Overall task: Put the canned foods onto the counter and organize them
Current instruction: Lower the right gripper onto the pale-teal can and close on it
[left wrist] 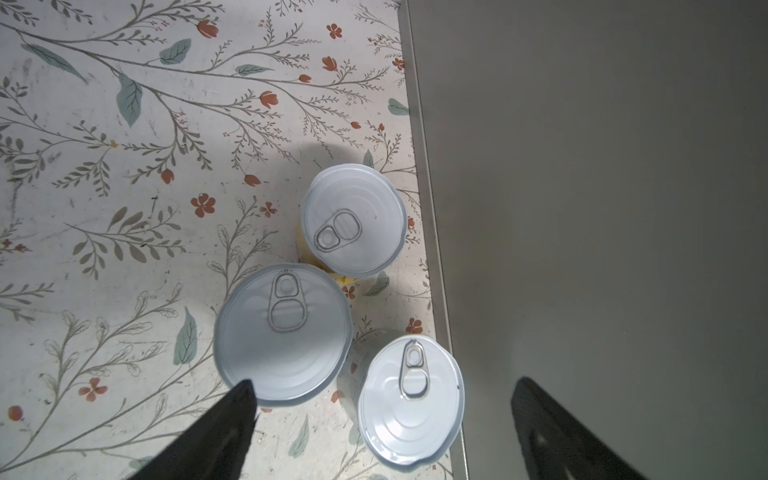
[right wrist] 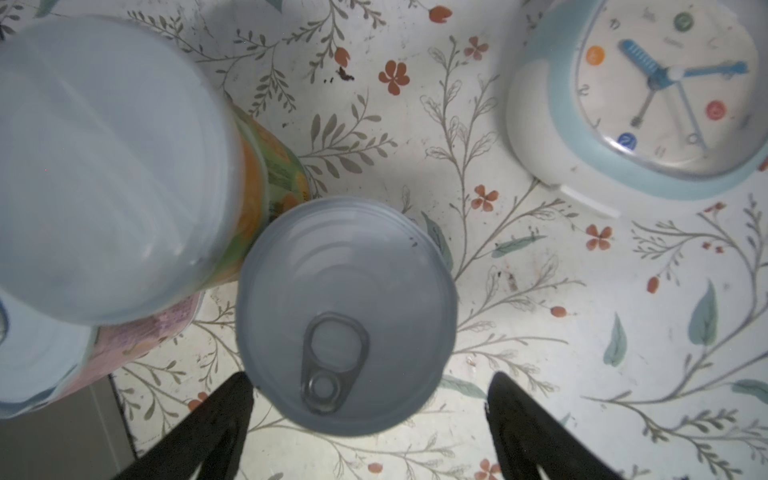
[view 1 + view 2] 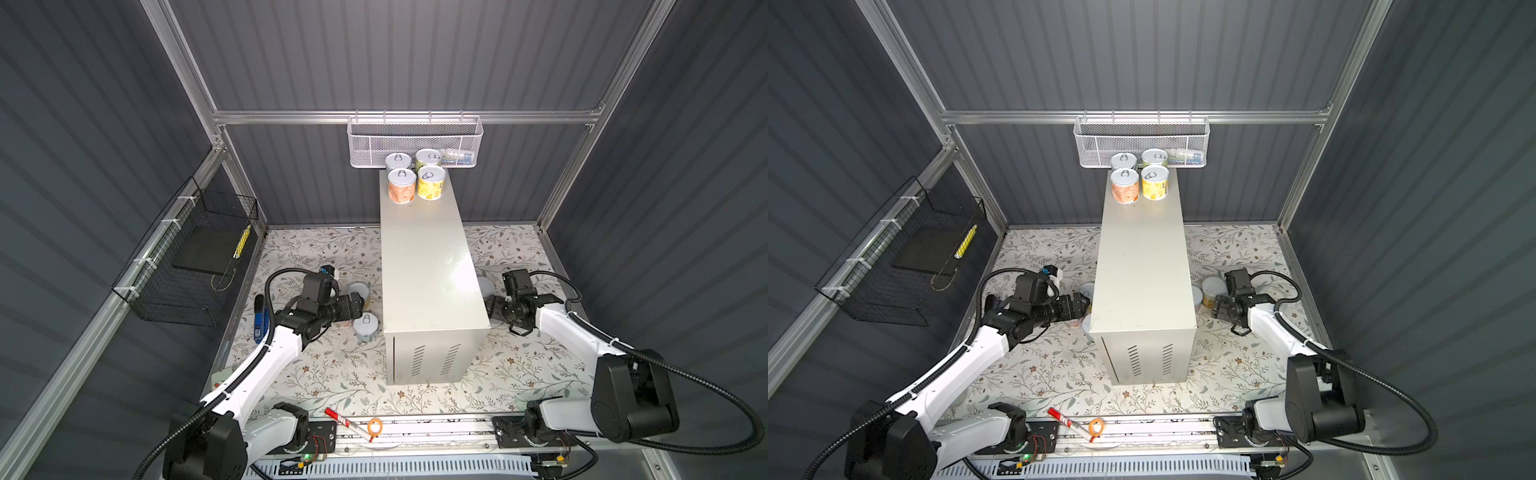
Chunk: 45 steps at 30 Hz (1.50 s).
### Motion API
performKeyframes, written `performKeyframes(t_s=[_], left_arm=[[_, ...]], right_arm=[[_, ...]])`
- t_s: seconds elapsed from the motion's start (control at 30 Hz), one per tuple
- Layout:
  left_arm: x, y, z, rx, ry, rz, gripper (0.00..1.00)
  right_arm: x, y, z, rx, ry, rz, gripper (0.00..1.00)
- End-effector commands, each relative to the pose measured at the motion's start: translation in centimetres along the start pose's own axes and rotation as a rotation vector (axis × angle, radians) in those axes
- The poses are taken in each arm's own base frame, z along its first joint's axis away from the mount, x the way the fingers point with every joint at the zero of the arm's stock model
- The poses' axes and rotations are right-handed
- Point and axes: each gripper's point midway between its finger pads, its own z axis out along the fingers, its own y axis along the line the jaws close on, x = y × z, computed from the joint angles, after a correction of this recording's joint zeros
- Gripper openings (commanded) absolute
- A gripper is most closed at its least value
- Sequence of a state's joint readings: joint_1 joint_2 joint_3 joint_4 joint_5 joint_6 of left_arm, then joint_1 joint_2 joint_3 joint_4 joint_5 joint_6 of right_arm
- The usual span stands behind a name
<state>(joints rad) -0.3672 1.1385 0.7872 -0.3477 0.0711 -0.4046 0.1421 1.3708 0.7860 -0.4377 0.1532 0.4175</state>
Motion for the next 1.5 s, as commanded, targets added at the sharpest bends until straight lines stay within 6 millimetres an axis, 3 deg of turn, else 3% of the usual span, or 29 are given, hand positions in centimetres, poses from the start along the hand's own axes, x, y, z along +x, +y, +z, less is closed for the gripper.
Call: performKeyframes(t_s=[0.0,0.33,0.93,1.33,1.47], left_arm=[[-1.2,-0.8,-0.1,0.021,-0.032,0.008,0.97],[-1.2,-0.9,0.4,0.03,-0.025,0.005,0.97],[-1.2,-0.9,1.1,0.03,-0.025,0.021,0.97],[-1.0,-0.9,1.3,0.036,-0.023,0.031,0.97],[-0.9,-0.9,1.3,0.044,-0.029,0.025,0.97]], right_arm=[[-1.5,0.4,0.3,-0.024,-0.03,0.0,0.89],[-3.4,1.1,1.7,-0.029,-0.044,-0.024,0.89],[-1.0,1.5,3.5,-0.041,0.112,-0.061,0.87],[-1.2,3.5,4.5,-0.121,0.174,-0.039,0.86],[-1.0,3.3,4.6,-0.111,0.178,-0.032,0.84]])
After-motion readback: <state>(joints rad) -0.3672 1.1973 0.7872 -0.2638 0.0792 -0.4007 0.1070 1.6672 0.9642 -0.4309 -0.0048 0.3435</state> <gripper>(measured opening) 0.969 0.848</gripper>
